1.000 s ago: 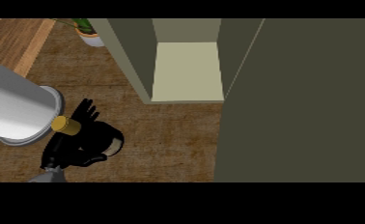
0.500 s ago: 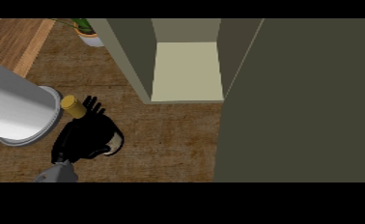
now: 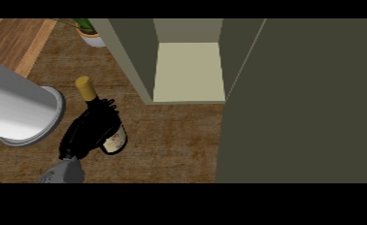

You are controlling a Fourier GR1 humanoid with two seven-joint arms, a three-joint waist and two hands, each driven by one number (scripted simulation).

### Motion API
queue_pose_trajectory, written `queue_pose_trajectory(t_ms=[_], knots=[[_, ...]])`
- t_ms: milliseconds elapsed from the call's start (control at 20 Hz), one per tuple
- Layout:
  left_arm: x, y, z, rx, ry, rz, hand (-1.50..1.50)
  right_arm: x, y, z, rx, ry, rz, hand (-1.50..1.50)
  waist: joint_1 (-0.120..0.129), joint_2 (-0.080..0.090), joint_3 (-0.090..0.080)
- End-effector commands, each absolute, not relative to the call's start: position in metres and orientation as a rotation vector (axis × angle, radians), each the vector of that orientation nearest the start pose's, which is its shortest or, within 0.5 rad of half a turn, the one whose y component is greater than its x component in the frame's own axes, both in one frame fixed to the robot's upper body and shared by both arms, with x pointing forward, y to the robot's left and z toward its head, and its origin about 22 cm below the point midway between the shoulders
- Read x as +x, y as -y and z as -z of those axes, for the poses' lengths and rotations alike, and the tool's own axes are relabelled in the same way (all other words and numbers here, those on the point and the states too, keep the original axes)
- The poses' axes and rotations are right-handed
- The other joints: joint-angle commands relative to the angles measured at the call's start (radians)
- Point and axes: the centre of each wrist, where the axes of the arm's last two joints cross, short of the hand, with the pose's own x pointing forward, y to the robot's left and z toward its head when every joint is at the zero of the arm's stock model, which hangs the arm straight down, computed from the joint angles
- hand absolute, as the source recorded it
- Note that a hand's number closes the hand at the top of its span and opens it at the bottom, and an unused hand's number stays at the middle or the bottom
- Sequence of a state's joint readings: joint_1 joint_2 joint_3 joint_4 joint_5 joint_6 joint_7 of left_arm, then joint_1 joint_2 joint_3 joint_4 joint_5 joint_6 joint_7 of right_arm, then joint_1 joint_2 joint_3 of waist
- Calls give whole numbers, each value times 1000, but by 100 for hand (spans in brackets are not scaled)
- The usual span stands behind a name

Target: Pick up the wine, place it into the cabinet and close the cabinet

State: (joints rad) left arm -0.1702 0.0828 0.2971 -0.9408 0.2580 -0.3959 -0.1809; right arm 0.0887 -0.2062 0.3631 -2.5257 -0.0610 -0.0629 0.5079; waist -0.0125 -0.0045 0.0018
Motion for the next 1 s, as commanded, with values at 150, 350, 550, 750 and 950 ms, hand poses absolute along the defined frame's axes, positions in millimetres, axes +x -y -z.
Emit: queue_pose_trajectory(t_ms=[150,350,550,750,950], knots=[[256,-280,94,-282,1406,-169,150,84,209,-217,339,1938,-315,-150,5,2,-2],[265,-286,91,-277,1458,-167,150,81,207,-214,337,1950,-310,-150,-3,2,-2],[260,-275,78,-247,1552,-170,150,84,207,-216,325,1937,-309,-150,7,-1,-1],[224,-275,106,-176,1666,-327,150,96,203,-209,343,1937,-283,-150,6,0,-2],[206,-282,102,-217,1781,-354,150,94,208,-204,343,1943,-290,-150,7,0,-1]])
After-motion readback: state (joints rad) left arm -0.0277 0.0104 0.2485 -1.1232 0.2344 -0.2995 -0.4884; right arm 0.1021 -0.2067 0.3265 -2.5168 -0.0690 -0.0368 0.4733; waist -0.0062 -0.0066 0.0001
